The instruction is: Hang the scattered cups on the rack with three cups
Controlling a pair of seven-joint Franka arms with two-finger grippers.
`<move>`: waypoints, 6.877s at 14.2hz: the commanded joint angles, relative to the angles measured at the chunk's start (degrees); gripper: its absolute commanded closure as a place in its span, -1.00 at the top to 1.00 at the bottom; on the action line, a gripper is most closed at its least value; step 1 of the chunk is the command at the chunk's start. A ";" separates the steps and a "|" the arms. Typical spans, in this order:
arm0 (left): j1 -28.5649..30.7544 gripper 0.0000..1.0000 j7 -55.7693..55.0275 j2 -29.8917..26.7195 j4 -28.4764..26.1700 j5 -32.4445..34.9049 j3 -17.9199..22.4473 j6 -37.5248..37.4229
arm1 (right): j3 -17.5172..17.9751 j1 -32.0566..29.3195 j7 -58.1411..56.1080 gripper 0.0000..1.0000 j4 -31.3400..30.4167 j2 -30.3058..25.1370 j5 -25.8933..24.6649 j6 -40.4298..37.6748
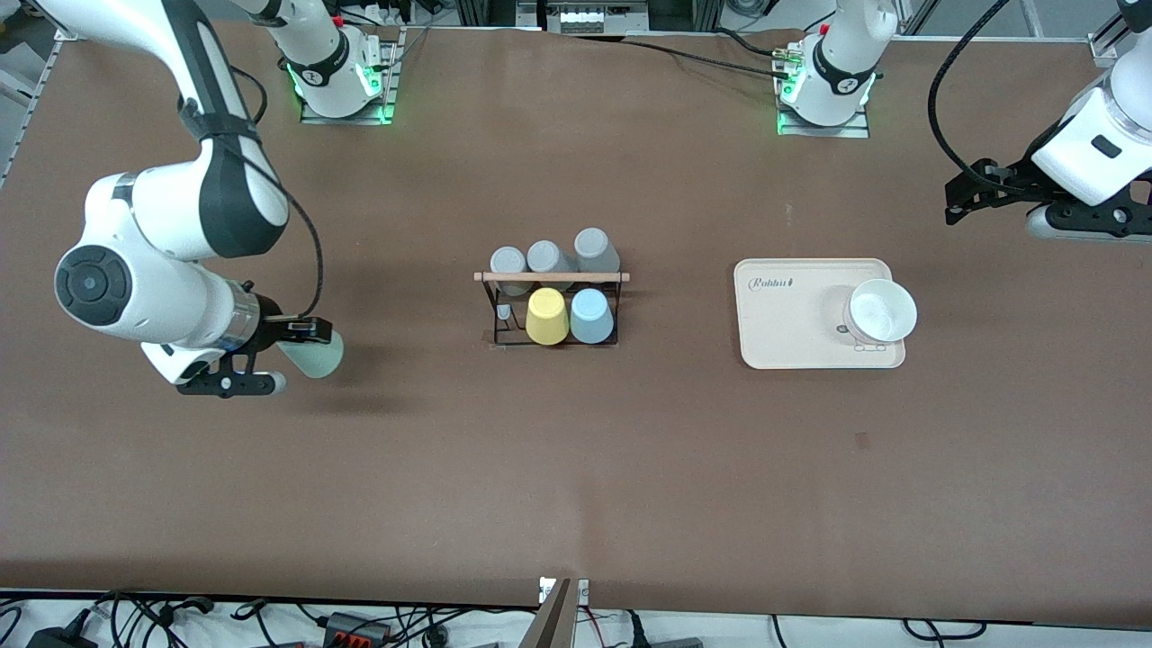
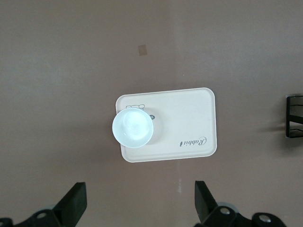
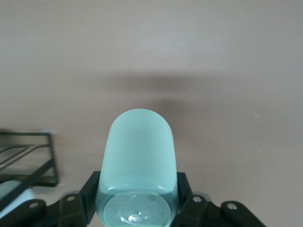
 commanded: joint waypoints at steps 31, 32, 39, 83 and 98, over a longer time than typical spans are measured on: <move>0.65 1.00 0.85 0.81 1.48 -0.70 -0.19 -2.80 | -0.30 20.62 26.99 -0.50 11.42 12.56 6.18 -1.23; 0.65 1.00 0.76 0.81 1.48 -0.70 -0.10 -2.80 | -0.30 20.62 27.07 -0.50 11.42 12.83 6.18 -0.89; 0.38 1.00 0.58 2.13 1.56 -0.35 -0.19 -2.28 | -0.30 20.71 26.81 -0.48 11.42 14.85 6.18 0.79; -1.11 1.00 0.85 7.31 7.89 -0.96 -0.89 -1.13 | -0.92 -12.51 -10.81 1.00 -3.57 -21.16 -6.12 -8.89; -1.02 1.00 0.67 5.12 8.51 -0.79 -2.03 -3.24 | -0.83 -12.69 -11.16 1.00 -12.04 -26.80 -5.33 -4.75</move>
